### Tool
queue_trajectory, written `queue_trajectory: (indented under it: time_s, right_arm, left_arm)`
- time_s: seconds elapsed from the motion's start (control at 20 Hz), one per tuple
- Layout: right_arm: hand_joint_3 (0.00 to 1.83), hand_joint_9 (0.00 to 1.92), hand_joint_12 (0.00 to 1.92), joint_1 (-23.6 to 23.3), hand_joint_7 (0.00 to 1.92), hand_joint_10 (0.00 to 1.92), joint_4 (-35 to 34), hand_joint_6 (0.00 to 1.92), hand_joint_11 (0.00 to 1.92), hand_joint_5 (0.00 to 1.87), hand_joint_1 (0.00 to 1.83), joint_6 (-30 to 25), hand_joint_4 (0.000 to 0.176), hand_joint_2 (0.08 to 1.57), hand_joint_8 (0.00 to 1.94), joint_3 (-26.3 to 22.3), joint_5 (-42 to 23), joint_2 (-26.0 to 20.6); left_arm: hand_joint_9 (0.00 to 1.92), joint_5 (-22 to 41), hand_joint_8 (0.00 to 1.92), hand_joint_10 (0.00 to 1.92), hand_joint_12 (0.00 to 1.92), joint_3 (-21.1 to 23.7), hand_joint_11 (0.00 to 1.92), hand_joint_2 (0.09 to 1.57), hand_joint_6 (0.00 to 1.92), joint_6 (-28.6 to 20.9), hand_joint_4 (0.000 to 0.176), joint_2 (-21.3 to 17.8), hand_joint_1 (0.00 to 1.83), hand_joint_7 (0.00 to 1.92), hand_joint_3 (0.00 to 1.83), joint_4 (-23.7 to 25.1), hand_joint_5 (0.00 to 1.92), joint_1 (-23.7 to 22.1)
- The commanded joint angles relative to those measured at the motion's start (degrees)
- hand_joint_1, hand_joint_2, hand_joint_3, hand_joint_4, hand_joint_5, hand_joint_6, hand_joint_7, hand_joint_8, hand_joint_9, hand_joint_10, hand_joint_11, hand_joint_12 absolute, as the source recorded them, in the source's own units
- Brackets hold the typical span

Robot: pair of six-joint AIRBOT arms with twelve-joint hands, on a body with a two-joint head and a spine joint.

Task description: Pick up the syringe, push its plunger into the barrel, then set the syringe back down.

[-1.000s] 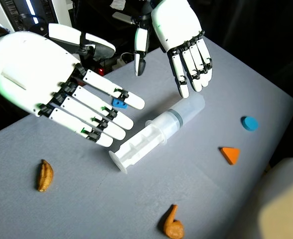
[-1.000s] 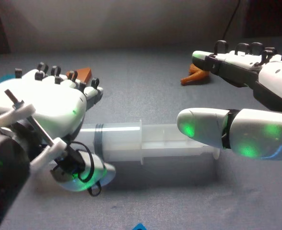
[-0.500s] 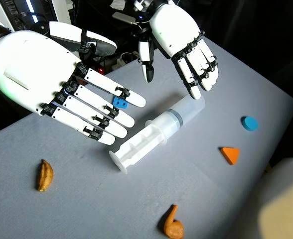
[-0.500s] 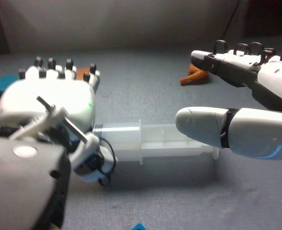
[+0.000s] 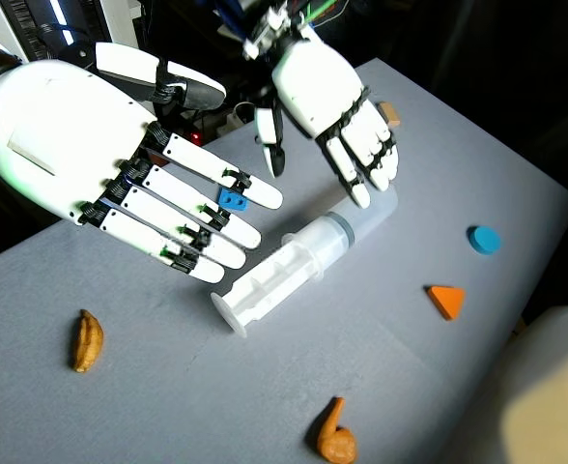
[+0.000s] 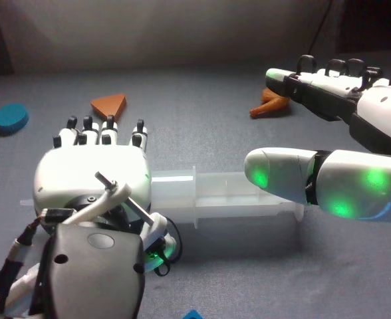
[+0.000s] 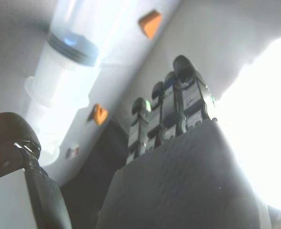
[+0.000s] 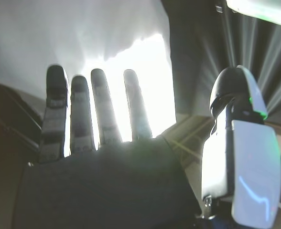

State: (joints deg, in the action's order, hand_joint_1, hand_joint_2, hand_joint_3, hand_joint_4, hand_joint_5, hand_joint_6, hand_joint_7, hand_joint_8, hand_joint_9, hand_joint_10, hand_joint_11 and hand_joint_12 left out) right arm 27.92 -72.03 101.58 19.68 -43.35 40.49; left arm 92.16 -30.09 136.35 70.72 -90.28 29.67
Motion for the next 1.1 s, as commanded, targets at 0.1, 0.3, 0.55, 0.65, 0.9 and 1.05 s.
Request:
queue_trajectory:
  time_s: [0.1,0.3,0.55,0.65,0.9,1.05]
  right_arm:
    - [0.0,0.04,0.57,-0.48,0.07,0.01,3.9,0.0,0.0,0.09,0.12,-0.77,0.126,1.01,0.0,0.0,-2.76,0.28]
    - [0.0,0.04,0.59,-0.49,0.08,0.0,3.9,0.0,0.0,0.09,0.12,-1.08,0.126,1.01,0.0,0.0,-2.91,0.31]
    - [0.0,0.05,0.65,-0.47,0.07,0.0,3.9,0.0,0.0,0.1,0.12,-1.41,0.125,1.01,0.0,0.0,-3.15,0.42]
    - [0.0,0.05,0.64,-0.45,0.07,0.0,3.9,0.0,0.0,0.09,0.12,-1.51,0.125,1.01,0.0,0.0,-3.36,0.53]
    - [0.0,0.05,0.63,-0.39,0.07,0.0,3.9,0.0,0.0,0.1,0.12,-1.86,0.125,1.01,0.0,0.01,-3.52,0.64]
    - [0.0,0.05,0.6,-0.3,0.07,0.0,3.9,0.0,0.0,0.1,0.12,-1.97,0.125,1.01,0.0,0.01,-3.52,0.7]
  left_arm:
    - [0.02,3.04,0.0,0.0,0.41,-1.58,0.0,0.93,0.0,-0.71,0.098,0.79,0.82,0.05,0.0,5.46,0.07,1.17]
    - [0.02,1.75,0.0,0.0,0.41,-4.01,0.0,0.93,0.0,-2.14,0.097,1.9,0.82,0.06,0.0,5.77,0.06,2.74]
    - [0.02,-1.12,0.0,0.0,0.4,-7.44,0.0,0.93,0.01,-2.14,0.096,4.36,0.83,0.05,0.0,6.15,0.07,3.47]
    - [0.04,-1.17,0.0,0.01,0.46,-8.26,0.0,0.92,0.0,-2.21,0.096,5.14,0.84,0.07,0.0,6.15,0.08,4.09]
    - [0.04,-3.99,0.0,0.0,0.41,-11.84,0.0,0.92,0.0,-3.19,0.097,6.11,0.84,0.06,0.0,6.71,0.07,6.08]
    - [0.04,-5.92,0.0,0.0,0.41,-14.11,0.0,0.92,0.0,-3.31,0.097,6.11,0.84,0.06,0.0,6.93,0.07,6.2]
